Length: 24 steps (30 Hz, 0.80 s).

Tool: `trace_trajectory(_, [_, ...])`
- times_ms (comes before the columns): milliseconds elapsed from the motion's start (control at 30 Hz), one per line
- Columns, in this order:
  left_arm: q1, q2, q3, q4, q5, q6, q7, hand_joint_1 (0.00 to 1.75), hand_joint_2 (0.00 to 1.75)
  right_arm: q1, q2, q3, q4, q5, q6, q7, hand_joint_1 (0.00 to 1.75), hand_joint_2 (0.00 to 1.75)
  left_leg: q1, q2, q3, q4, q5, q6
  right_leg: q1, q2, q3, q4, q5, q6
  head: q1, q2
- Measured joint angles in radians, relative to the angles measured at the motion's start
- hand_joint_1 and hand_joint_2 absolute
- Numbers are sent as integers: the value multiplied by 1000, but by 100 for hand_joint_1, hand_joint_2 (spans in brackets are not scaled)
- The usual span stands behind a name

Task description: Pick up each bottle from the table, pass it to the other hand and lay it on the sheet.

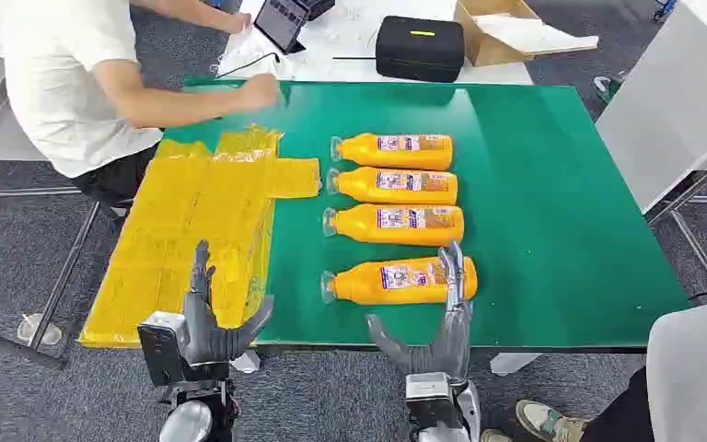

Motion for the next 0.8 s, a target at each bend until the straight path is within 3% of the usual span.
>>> trace_trajectory(800, [-8, -9, 21, 33, -87, 50, 0, 0, 175, 17, -1, -11, -43, -11, 0, 0, 0, 175, 0, 0, 0, 0, 0, 0, 0, 0, 0, 0, 0, 0, 0, 0])
